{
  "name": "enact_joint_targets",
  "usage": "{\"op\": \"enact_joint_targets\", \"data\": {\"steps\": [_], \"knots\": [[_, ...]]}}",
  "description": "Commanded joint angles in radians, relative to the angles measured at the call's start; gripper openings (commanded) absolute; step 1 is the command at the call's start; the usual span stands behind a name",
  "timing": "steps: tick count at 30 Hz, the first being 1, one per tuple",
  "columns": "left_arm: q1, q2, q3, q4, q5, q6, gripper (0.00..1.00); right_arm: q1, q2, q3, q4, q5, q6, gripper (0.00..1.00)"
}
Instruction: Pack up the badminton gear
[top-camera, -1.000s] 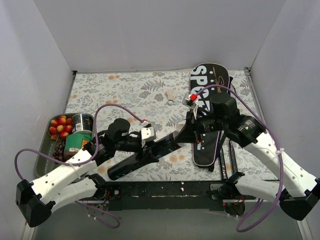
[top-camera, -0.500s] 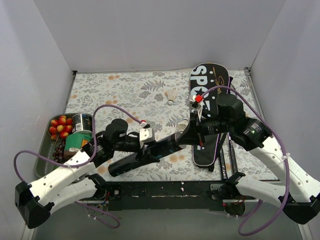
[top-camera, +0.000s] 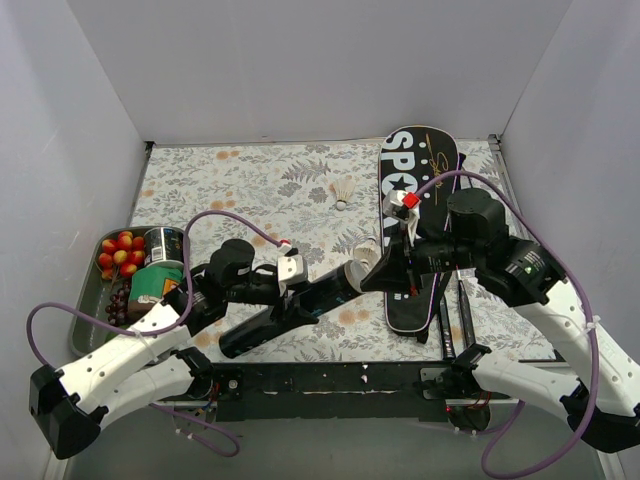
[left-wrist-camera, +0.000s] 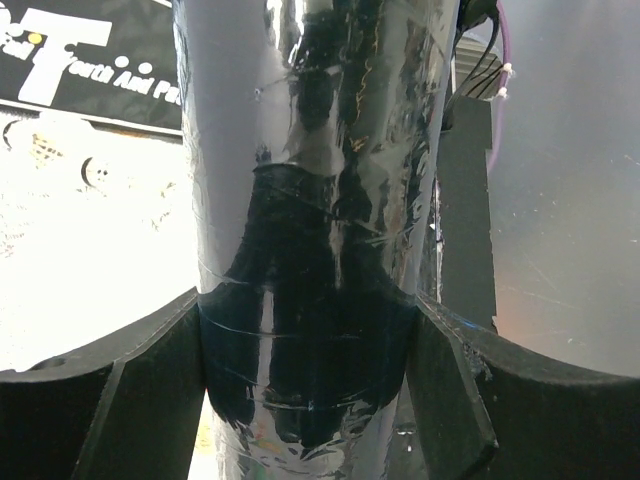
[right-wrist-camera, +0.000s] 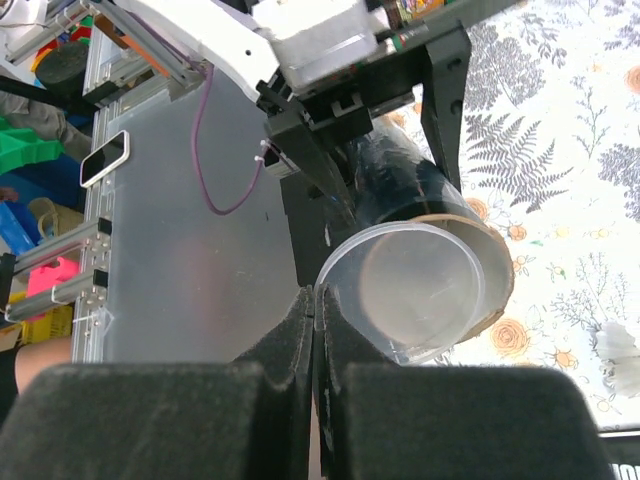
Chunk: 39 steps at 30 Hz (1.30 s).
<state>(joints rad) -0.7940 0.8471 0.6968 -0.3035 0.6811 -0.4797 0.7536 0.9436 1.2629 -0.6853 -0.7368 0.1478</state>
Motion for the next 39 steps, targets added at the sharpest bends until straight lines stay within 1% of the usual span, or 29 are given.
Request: {"op": "enact_joint_targets", "data": {"steps": [1,2,5,6,8,9,11,12,15,18,19,21,22,24,25,26,30,31,32,34,35,37,38,39], "knots": [[0.001,-0.016,-0.005,-0.003,-0.006,-0.013,0.14,0.004,-0.029,0.062,-0.016,-0.009,-0.028,0.01],[0.001,-0.016,-0.006,-0.002,-0.006,-0.013,0.14,0.003,-0.029,0.066,-0.016,-0.001,-0.03,0.01],[-0.001,-0.016,-0.008,-0.002,-0.011,-0.011,0.14,0.004,-0.017,0.096,-0.037,0.086,-0.028,0.01],[-0.001,-0.016,-0.01,-0.002,-0.012,-0.014,0.14,0.004,-0.008,0.105,-0.074,0.179,-0.028,0.01],[-0.002,-0.017,-0.01,-0.002,-0.014,-0.017,0.14,0.006,0.026,0.127,-0.101,0.27,-0.031,0.01],[-0.002,-0.023,-0.008,-0.002,-0.012,-0.02,0.14,0.004,0.05,0.128,-0.109,0.362,-0.028,0.01],[-0.002,-0.029,-0.005,-0.008,-0.014,-0.023,0.14,-0.002,0.073,0.125,-0.117,0.442,-0.011,0.01],[-0.002,-0.04,-0.002,-0.011,-0.014,-0.025,0.14,-0.005,0.096,0.122,-0.115,0.523,-0.004,0.01],[-0.002,-0.049,0.001,-0.023,-0.02,-0.022,0.14,-0.046,0.15,0.11,-0.085,0.643,0.027,0.01],[-0.002,-0.057,0.006,-0.032,-0.025,-0.02,0.14,-0.147,0.194,0.089,-0.031,0.631,0.052,0.01],[-0.002,-0.054,0.01,-0.036,-0.025,-0.022,0.14,-0.205,0.204,0.082,-0.022,0.629,0.056,0.01],[-0.002,-0.048,0.02,-0.042,-0.031,-0.017,0.14,-0.262,0.228,0.064,-0.014,0.668,0.076,0.01],[-0.002,-0.046,0.023,-0.046,-0.032,-0.017,0.14,-0.32,0.234,0.04,-0.017,0.686,0.081,0.01],[-0.002,-0.042,0.026,-0.048,-0.029,-0.014,0.14,-0.379,0.254,0.004,-0.029,0.73,0.088,0.01],[-0.002,-0.042,0.026,-0.045,-0.026,-0.014,0.14,-0.436,0.257,-0.04,-0.03,0.734,0.09,0.01],[-0.002,-0.042,0.027,-0.046,-0.025,-0.014,0.14,-0.463,0.259,-0.065,-0.028,0.791,0.093,0.01],[-0.002,-0.045,0.021,-0.036,-0.015,-0.03,0.14,-0.608,0.235,-0.21,0.05,0.872,0.137,0.01],[-0.002,-0.045,0.02,-0.034,-0.011,-0.033,0.14,-0.664,0.231,-0.235,0.061,0.881,0.154,0.01],[-0.002,-0.046,0.021,-0.034,-0.008,-0.033,0.14,-0.69,0.233,-0.275,0.07,0.898,0.165,0.01],[-0.002,-0.051,0.017,-0.032,-0.006,-0.034,0.14,-0.743,0.238,-0.304,0.102,0.913,0.2,0.01],[-0.002,-0.052,0.018,-0.032,-0.008,-0.033,0.14,-0.743,0.238,-0.325,0.113,0.924,0.211,0.01],[-0.002,-0.056,0.017,-0.028,-0.005,-0.036,0.14,-0.799,0.247,-0.327,0.128,0.951,0.254,0.01],[-0.002,-0.056,0.017,-0.029,-0.005,-0.036,0.14,-0.807,0.251,-0.326,0.135,0.994,0.266,0.01],[-0.002,-0.056,0.017,-0.028,-0.003,-0.039,0.14,-0.816,0.264,-0.323,0.142,1.005,0.272,0.01]]}}
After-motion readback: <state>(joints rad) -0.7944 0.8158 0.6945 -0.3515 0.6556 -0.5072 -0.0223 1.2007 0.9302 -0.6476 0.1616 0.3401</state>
